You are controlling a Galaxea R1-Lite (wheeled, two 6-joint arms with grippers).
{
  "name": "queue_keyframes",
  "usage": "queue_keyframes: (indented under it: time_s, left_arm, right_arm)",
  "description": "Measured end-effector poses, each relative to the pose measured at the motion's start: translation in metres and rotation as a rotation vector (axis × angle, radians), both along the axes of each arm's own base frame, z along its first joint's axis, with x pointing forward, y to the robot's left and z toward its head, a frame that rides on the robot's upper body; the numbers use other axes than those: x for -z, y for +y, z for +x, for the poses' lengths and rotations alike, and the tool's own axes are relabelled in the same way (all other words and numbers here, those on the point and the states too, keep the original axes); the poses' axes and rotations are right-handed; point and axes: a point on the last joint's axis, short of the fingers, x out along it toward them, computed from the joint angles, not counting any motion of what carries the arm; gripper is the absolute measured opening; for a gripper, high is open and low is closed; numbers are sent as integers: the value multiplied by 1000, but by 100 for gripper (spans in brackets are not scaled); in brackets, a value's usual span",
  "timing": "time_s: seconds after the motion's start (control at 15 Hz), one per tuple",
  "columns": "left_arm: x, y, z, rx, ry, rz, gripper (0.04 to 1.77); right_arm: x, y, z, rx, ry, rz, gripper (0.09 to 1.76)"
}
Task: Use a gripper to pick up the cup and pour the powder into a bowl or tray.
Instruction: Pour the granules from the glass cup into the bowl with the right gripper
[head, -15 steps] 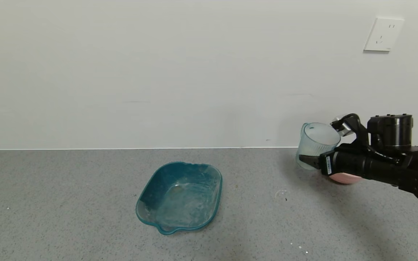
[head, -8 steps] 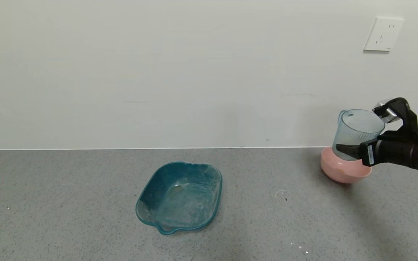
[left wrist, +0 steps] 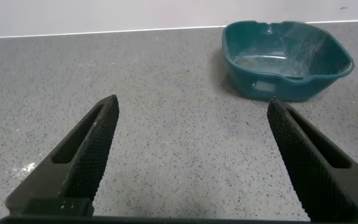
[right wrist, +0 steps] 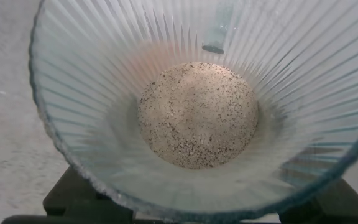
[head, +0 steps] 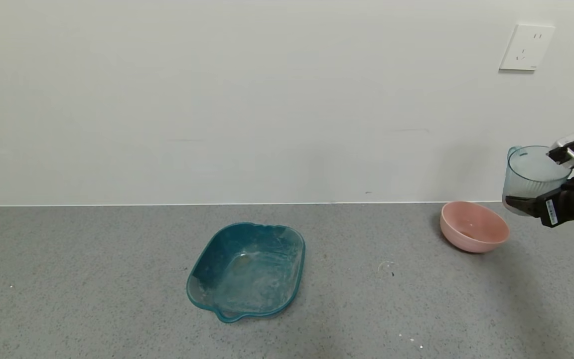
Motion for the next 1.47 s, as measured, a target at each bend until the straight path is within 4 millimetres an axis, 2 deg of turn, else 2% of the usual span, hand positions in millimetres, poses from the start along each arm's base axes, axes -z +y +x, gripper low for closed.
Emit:
queue_keyframes:
  time_s: [0.6, 0.93, 1.2, 1.47]
  left_arm:
    - [0, 0, 0, 0, -1, 0, 172]
    - [0, 0, 0, 0, -1, 0, 172]
    - [0, 0, 0, 0, 0, 0, 172]
    - [0, 0, 0, 0, 0, 0, 172]
  right_arm:
    - [22, -6, 37, 52, 100, -348, 130]
    - [24, -21, 57, 120, 145, -564, 130]
    - [30, -28, 69, 154, 192, -670, 130]
    - [33, -34, 83, 174, 132, -821, 130]
